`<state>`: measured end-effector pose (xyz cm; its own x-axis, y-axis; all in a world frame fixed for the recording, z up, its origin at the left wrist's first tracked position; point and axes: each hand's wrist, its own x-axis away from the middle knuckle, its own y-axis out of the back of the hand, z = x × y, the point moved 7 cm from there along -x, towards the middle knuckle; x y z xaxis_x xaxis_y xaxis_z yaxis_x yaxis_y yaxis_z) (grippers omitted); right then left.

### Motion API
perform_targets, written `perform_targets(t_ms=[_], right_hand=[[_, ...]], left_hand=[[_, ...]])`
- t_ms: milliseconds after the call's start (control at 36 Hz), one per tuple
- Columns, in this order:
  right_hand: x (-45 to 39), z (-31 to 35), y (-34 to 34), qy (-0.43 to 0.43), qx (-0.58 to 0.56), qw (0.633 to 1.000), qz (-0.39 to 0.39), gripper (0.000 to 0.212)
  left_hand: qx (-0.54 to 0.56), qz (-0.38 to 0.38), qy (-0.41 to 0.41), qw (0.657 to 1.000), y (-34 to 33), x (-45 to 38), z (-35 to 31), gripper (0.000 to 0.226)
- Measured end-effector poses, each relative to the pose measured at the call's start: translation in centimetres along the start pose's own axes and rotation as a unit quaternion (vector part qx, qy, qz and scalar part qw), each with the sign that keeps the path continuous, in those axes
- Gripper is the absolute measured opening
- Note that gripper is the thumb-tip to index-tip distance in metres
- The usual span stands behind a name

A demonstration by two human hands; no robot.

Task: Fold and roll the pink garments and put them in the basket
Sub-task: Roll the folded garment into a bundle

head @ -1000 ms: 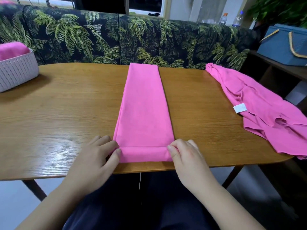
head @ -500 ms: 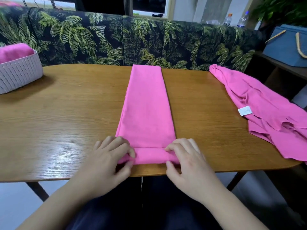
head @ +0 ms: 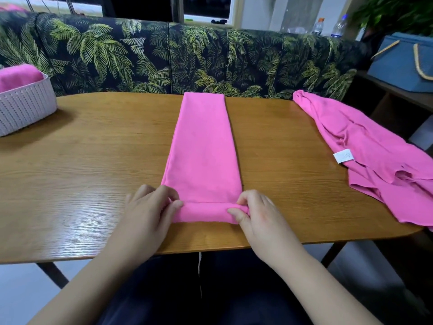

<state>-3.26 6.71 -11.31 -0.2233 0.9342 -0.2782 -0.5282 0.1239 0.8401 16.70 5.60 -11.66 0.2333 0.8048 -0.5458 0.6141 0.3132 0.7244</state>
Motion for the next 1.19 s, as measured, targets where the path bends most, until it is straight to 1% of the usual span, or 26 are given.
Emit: perform_targets(t_ms=[28,56,167,250,306,361,417,472,556,694,778,944,1028,1056,1111,1194], right_hand=[[0.0,0.0,-0.1,-0.010,-0.007,1.000,0.018,0.026],[0.0,-0.1,-0.1,-0.020,-0.016,0.999,0.030,0.024],[-0.6,-0.2,-0.3,-0.059,-0.020,0.997,0.040,0.031],[-0.9,-0.2,-0.2,-0.070,-0.009,0.997,0.008,0.032],[-1.1,-0.2,0.1,-0.056,0.005,0.998,-0.024,0.026],[-1.1,0.1,0.4,-0.037,0.014,0.998,-0.057,0.014],[-1.0,1.0,0.9,0.022,0.036,0.993,-0.107,0.004],[-0.6,2.2,0.8,0.090,0.060,0.985,-0.134,0.018],[0.2,3.5,0.5,0.137,0.083,0.978,-0.132,0.019],[0.9,3.7,0.0,0.122,0.100,0.982,-0.104,0.018],[1.1,3.4,-0.3,0.110,0.109,0.984,-0.085,0.021],[0.1,2.0,-0.8,0.112,0.102,0.986,-0.068,0.041],[-0.4,1.6,-1.0,0.103,0.097,0.988,-0.064,0.026],[-0.6,1.6,-1.0,0.097,0.094,0.989,-0.064,0.027],[-1.0,1.3,-1.1,0.088,0.082,0.991,-0.056,0.033],[-1.7,0.7,-1.2,0.073,0.052,0.995,-0.049,0.038]], left_hand=[[0.018,-0.003,0.003,1.000,0.1,-0.1,0.1,0.018],[0.032,-0.006,0.001,0.999,0.1,-0.1,0.1,0.014],[0.053,-0.005,-0.002,0.999,0.1,-0.1,-0.1,0.010],[0.034,-0.018,-0.011,0.999,0.5,-0.1,-0.3,0.009],[0.000,-0.013,-0.040,0.999,0.8,-0.2,-0.7,0.007],[-0.033,0.008,-0.076,0.997,0.7,-0.1,-1.4,0.019],[-0.066,0.024,-0.097,0.993,0.7,-0.1,-2.0,0.027],[-0.080,0.034,-0.096,0.992,0.6,-0.1,-2.3,0.024],[-0.072,0.047,-0.080,0.993,0.6,0.3,-2.3,0.013],[-0.095,0.072,-0.059,0.991,-0.2,0.8,-1.2,0.038],[-0.103,0.069,-0.062,0.990,-0.3,0.7,-0.8,0.039],[-0.120,0.045,-0.053,0.990,-0.4,0.2,-0.8,0.048],[-0.127,0.033,-0.044,0.990,-0.5,-0.1,-0.9,0.054],[-0.128,0.025,-0.042,0.991,-0.4,-0.2,-1.0,0.056],[-0.132,0.003,-0.049,0.990,0.0,-0.4,-1.4,0.054],[-0.128,-0.015,-0.084,0.988,0.4,-0.6,-2.2,0.037]])
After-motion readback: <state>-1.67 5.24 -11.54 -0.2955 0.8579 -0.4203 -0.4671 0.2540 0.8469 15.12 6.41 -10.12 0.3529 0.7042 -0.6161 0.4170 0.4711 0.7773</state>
